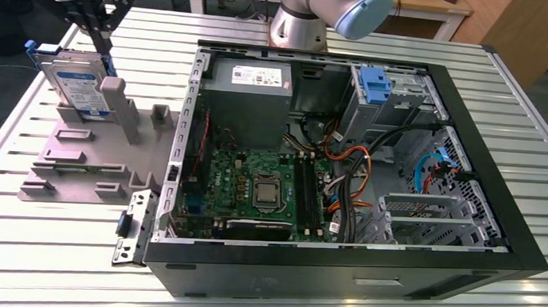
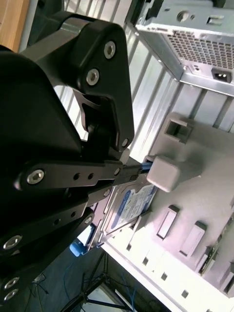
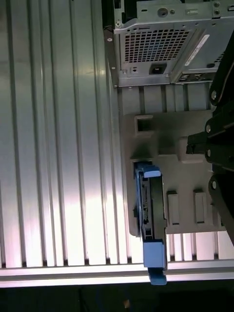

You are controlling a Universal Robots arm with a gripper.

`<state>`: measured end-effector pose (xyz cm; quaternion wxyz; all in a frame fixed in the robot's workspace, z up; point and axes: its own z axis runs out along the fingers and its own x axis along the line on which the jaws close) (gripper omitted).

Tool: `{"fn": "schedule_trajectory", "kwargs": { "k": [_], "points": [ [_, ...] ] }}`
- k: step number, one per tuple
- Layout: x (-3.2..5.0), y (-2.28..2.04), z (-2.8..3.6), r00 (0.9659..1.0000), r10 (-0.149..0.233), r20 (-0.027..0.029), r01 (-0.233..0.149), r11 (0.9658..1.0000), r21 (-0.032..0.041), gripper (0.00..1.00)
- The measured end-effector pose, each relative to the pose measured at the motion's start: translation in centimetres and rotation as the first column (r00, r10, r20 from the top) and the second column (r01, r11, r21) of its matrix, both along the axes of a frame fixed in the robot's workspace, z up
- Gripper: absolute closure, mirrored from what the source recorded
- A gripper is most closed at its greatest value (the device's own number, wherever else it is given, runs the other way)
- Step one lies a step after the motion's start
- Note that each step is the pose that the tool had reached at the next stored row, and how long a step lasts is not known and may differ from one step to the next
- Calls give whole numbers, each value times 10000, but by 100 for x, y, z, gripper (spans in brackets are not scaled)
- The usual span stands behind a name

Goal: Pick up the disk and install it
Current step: 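Reach for the disk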

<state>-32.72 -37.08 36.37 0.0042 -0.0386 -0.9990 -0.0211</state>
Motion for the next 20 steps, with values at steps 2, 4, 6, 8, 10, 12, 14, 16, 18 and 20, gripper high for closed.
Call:
{"fn": "schedule_trajectory", "kwargs": {
  "k": [2,4,6,8,10,12,14,16,18,20],
  "points": [
    [-86,18,-6,10000,-1,1,1,10000,1,89],
    [-173,39,-13,10000,1,1,-1,10000,1,89],
    [-260,56,-18,10000,-1,1,1,10000,0,89],
    [-349,72,-25,10000,0,2,0,10000,1,89],
    [-436,89,-30,10000,0,0,0,10000,1,89],
    [-527,107,-36,10000,-1,0,1,10000,0,89],
    [-619,127,-45,10000,0,2,0,10000,2,89],
    [-697,151,-51,10000,-1,0,1,10000,1,89],
    [-758,159,-55,10000,-1,0,1,10000,0,89],
    [-800,161,-57,10000,-1,1,1,10000,1,89]
  ]
}}
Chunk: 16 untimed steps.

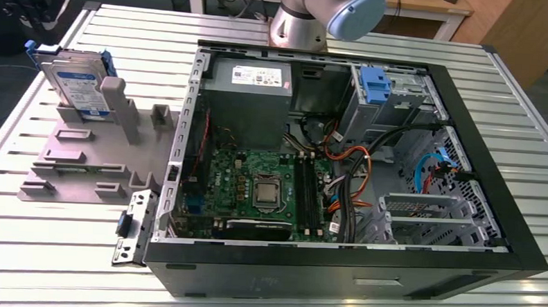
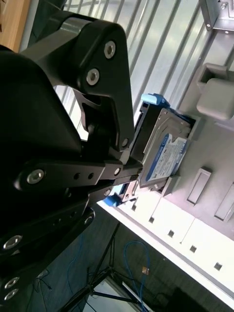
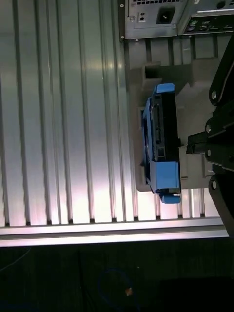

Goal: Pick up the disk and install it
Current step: 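Reach for the disk, then pick up the disk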

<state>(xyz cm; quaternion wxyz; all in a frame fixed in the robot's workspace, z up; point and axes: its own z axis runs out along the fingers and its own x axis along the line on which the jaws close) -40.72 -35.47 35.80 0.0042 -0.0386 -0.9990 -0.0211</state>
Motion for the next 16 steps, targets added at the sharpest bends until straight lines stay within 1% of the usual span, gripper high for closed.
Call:
{"fn": "schedule_trajectory", "kwargs": {
  "k": [6,16],
  "points": [
    [-61,5,-3,10000,1,0,-1,10000,0,89],
    [-70,5,-3,10000,1,0,-1,10000,0,89]
  ]
}}
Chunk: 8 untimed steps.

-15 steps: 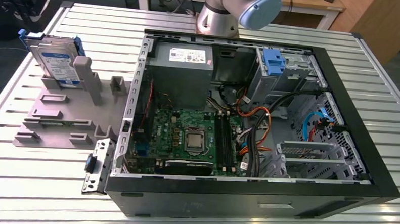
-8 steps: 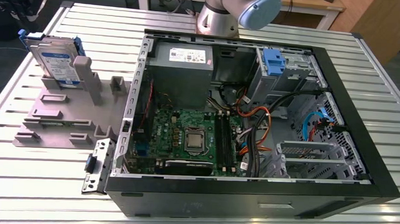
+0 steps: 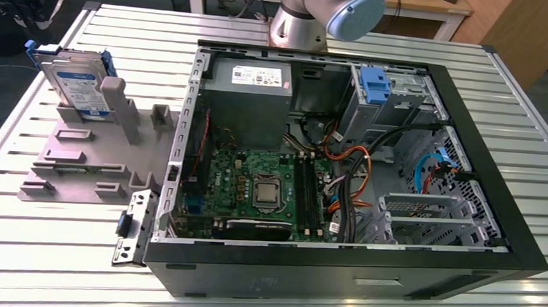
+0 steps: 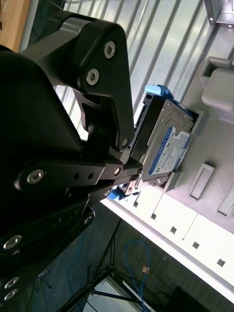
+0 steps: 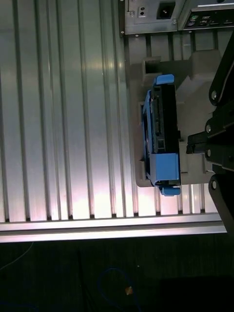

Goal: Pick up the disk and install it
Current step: 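Pick up the disk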

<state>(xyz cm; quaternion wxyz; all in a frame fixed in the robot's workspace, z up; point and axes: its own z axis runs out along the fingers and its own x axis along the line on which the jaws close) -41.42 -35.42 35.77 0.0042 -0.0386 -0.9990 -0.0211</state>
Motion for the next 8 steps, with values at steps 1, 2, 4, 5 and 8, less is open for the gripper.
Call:
{"fn": "schedule_trajectory", "kwargs": {
  "k": [1,2,4,5,8],
  "points": [
    [0,0,0,10000,0,0,0,10000,0,89],
    [-1,0,0,10000,0,-1,0,10000,0,89],
    [-1,0,0,10000,8,0,-8,10000,0,89],
    [-1,0,0,10000,28,0,-28,10000,0,89],
    [-1,0,0,9999,109,-1,-109,9999,0,89]
  ]
}}
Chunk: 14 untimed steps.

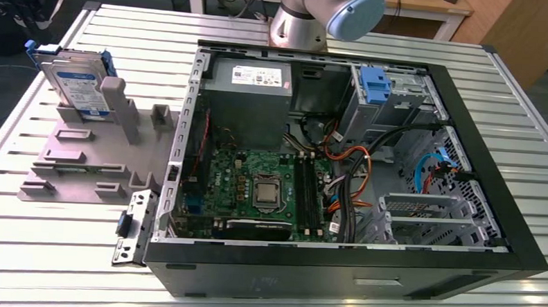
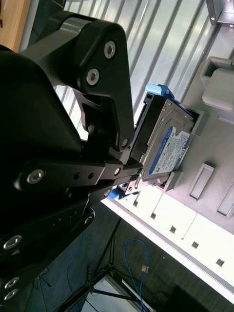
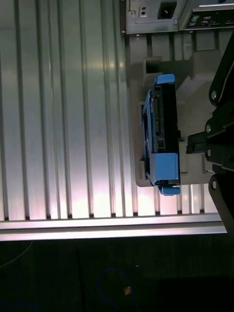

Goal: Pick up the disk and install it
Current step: 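Pick up the disk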

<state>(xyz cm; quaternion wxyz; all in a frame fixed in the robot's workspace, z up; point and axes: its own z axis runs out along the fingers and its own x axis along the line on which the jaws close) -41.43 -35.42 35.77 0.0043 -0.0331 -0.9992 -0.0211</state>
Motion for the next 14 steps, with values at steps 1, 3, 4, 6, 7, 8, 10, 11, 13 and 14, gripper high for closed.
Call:
{"fn": "schedule_trajectory", "kwargs": {
  "k": [1,3,4,6,7,8,10,11,13,14],
  "points": [
    [0,0,0,10000,29,0,-29,10000,0,89],
    [0,0,-1,10000,95,1,-95,10000,0,89],
    [0,0,0,9999,136,1,-136,9999,0,89],
    [0,0,-1,9998,216,1,-216,9998,1,89],
    [0,0,0,9997,253,0,-253,9997,0,89],
    [0,0,0,9996,292,0,-292,9996,0,89],
    [0,0,0,9993,367,1,-367,9993,0,89],
    [0,0,-1,9992,404,1,-404,9992,1,89],
    [0,0,0,9989,477,0,-477,9989,0,89],
    [0,0,0,9986,521,0,-521,9986,0,89]
  ]
}}
